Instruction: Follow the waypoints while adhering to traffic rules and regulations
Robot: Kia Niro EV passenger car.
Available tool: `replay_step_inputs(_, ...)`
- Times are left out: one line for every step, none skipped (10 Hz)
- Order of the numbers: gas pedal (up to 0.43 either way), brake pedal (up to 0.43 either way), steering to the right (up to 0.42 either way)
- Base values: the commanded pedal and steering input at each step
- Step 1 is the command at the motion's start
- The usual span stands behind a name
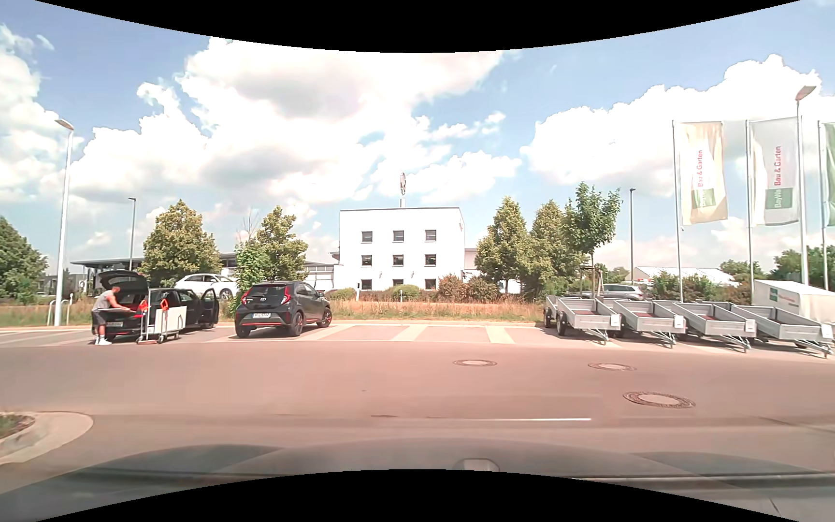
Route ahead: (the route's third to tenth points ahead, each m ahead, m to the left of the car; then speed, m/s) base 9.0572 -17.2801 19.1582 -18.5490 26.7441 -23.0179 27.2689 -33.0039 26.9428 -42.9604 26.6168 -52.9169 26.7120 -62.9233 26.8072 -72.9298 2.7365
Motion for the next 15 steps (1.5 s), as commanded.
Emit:
replay_step_inputs(0.000, 0.037, 0.230)
replay_step_inputs(0.000, 0.067, 0.230)
replay_step_inputs(0.000, 0.085, 0.230)
replay_step_inputs(0.000, 0.098, 0.230)
replay_step_inputs(0.000, 0.122, 0.230)
replay_step_inputs(0.000, 0.134, 0.230)
replay_step_inputs(0.000, 0.146, 0.230)
replay_step_inputs(0.000, 0.146, 0.232)
replay_step_inputs(0.000, 0.134, 0.238)
replay_step_inputs(0.000, 0.030, 0.248)
replay_step_inputs(0.000, 0.000, 0.258)
replay_step_inputs(0.000, 0.000, 0.281)
replay_step_inputs(0.000, 0.000, 0.319)
replay_step_inputs(0.000, 0.000, 0.353)
replay_step_inputs(0.000, 0.000, 0.395)
